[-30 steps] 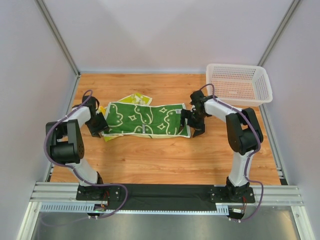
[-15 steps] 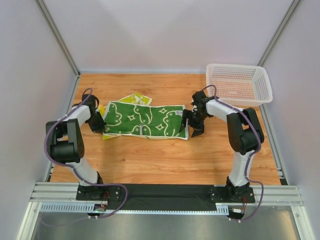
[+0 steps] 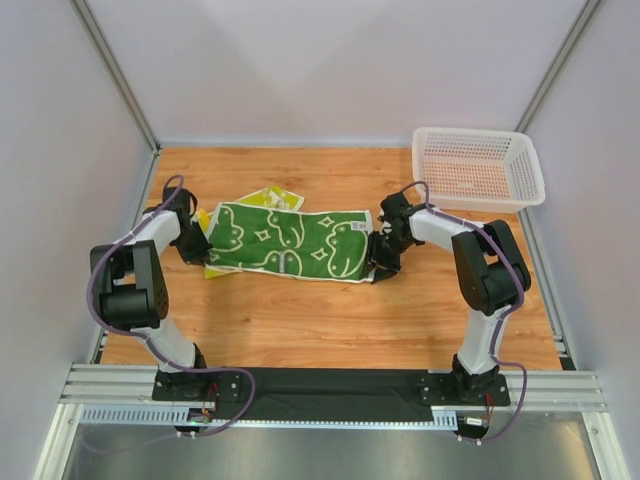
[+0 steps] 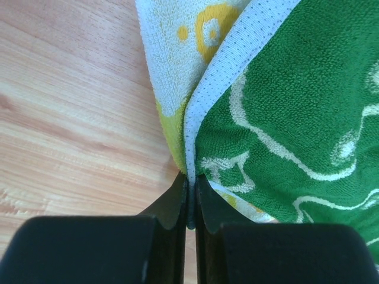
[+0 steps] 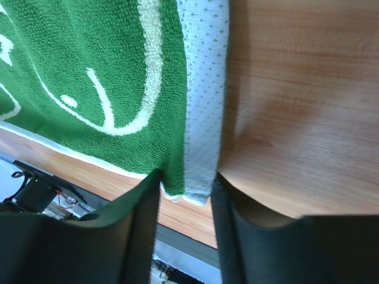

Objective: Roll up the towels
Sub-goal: Flatten the towel

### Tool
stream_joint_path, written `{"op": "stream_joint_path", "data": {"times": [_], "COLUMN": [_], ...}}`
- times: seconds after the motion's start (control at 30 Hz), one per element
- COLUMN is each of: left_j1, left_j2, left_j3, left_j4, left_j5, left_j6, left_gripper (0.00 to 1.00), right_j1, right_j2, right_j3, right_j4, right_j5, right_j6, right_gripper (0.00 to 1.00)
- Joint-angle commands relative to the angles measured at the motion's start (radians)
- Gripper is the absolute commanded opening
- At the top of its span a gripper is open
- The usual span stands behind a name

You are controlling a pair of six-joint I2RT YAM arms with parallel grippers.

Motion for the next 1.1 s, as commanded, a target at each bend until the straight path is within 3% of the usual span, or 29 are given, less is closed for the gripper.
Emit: {"op": "stream_joint_path", "data": {"times": [0.0,0.1,0.23,0.5,0.57,0.63,0.7,0.73,0.87,1.07], "left_j1": [0.009,0.009,0.009,0.009,0.009,0.009,0.009,0.009,0.009,0.007], "left_j2": [-0.054,-0.065,-0.1,-0.112,-0.105,-0.1,-0.096,-0.094,-0.096,-0.076], "left_j3": [0.037,0.058,0.098,0.276,0.287,0.278,0.252,0.232,0.183,0.132], "left_j4": [0.001,-0.016,-0.055,-0.163,-0.17,-0.164,-0.151,-0.139,-0.112,-0.078], "left_j5": [0.014,0.012,0.003,0.008,0.012,0.017,0.02,0.026,0.035,0.041], "left_j6": [0.009,0.013,0.021,0.024,0.025,0.025,0.025,0.027,0.025,0.024], "left_gripper": [0.0,0.0,0.0,0.0,0.15,0.19,0.25,0.32,0.43,0.38], "right_j1": [0.005,0.003,-0.001,-0.04,-0.043,-0.043,-0.043,-0.043,-0.043,-0.043], "right_j2": [0.004,0.009,-0.012,0.023,0.041,0.049,0.051,0.049,0.037,0.017], "right_j3": [0.003,0.016,0.048,0.325,0.41,0.448,0.447,0.43,0.363,0.299], "right_j4": [0.024,0.033,0.015,-0.141,-0.166,-0.189,-0.189,-0.185,-0.166,-0.136], "right_j5": [0.041,0.035,0.033,0.022,0.024,0.018,0.01,0.006,-0.002,-0.01], "right_j6": [0.005,0.006,-0.002,-0.052,-0.061,-0.066,-0.069,-0.072,-0.077,-0.081], "right_gripper": [0.37,0.16,0.0,0.0,0.0,0.0,0.0,0.0,0.0,0.0]}}
